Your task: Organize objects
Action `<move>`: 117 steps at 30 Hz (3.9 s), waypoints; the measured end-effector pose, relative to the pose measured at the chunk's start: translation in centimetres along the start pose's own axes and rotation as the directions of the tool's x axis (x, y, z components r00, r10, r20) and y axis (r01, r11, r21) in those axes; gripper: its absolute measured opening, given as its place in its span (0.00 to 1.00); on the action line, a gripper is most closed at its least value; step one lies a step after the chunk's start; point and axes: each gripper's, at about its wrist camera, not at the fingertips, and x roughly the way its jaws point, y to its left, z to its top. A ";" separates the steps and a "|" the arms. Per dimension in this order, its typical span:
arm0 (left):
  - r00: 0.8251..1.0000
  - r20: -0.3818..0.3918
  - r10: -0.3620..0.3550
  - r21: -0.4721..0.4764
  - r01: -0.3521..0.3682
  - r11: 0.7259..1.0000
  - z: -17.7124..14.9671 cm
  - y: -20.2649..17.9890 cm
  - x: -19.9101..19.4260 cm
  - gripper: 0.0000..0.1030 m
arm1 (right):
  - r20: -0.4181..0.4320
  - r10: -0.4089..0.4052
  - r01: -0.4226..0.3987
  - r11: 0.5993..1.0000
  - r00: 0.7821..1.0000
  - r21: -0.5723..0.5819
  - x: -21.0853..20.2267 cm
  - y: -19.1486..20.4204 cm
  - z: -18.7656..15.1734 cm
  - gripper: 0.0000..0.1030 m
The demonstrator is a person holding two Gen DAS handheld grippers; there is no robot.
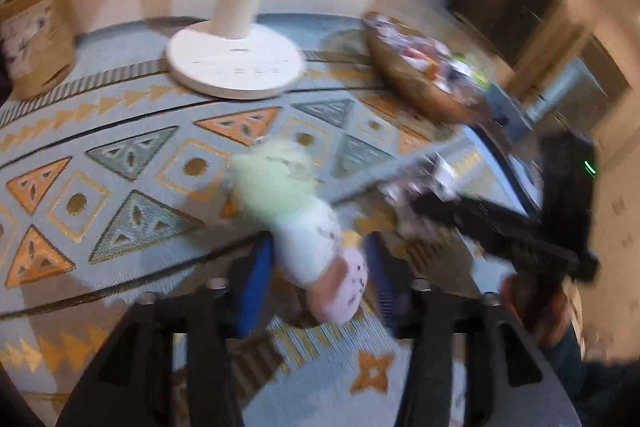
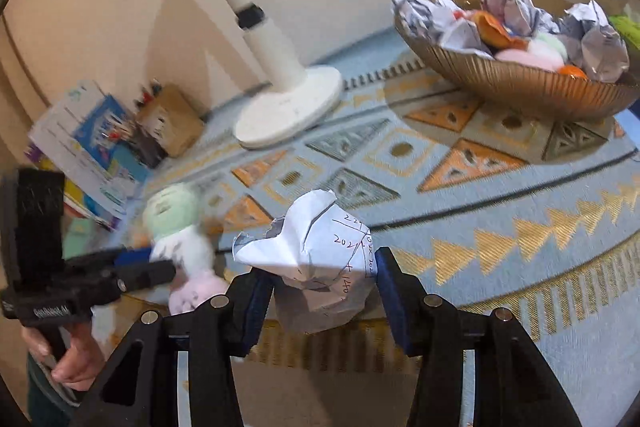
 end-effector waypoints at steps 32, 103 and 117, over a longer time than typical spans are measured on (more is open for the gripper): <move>0.970 0.082 0.227 0.096 -0.234 0.967 -4.1 -1.7 1.2 0.60 | -0.012 0.132 -0.129 0.981 0.991 0.144 0.3 -3.0 0.1 0.68; 0.874 0.219 0.434 -0.185 -0.399 0.898 -8.6 4.0 -15.3 0.99 | -0.029 -0.219 0.209 0.957 0.975 -0.203 1.4 5.1 -2.2 0.82; 0.794 0.090 0.601 -0.323 -0.548 0.772 -5.9 5.2 -3.5 0.99 | -0.015 -0.321 0.320 0.946 0.947 -0.043 1.7 1.8 -1.8 0.88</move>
